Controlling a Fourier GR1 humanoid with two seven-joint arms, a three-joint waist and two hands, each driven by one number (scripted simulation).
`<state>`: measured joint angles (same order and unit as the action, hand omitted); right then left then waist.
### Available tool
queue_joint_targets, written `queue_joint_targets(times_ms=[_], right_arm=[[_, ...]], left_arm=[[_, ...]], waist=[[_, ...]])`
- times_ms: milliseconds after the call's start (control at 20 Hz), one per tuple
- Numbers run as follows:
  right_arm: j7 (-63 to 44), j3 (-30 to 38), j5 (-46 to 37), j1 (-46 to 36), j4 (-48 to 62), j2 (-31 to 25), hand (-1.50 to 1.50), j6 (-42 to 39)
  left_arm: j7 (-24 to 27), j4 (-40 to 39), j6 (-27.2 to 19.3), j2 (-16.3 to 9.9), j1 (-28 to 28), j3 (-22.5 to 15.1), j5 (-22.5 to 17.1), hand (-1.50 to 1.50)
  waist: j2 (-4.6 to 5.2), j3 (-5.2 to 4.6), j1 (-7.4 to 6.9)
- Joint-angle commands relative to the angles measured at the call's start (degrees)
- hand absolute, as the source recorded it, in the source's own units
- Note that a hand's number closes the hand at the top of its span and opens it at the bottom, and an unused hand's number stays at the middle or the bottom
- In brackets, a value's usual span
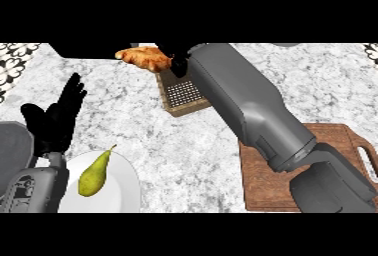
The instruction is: Pick the croissant from the cutting board and place it in the basket
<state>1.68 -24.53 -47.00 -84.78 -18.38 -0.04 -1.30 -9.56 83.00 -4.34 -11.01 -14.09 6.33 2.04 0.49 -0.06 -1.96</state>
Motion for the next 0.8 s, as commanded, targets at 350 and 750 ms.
queue_joint_targets(times_ms=[350,750], right_arm=[[-8.15,1.64,0.64,1.31,2.33,0.03,-1.50,-0.78],[-5.85,12.26,10.61,0.51,-4.37,0.04,-1.50,2.94]], left_arm=[[1.38,0.89,1.40,0.24,2.09,-0.08,-0.54,0.00],[-1.55,1.13,-0.07,-0.62,0.20,1.33,-0.27,0.00]], waist=[[0.05,0.00,-0.48],[-0.35,0.06,0.61]])
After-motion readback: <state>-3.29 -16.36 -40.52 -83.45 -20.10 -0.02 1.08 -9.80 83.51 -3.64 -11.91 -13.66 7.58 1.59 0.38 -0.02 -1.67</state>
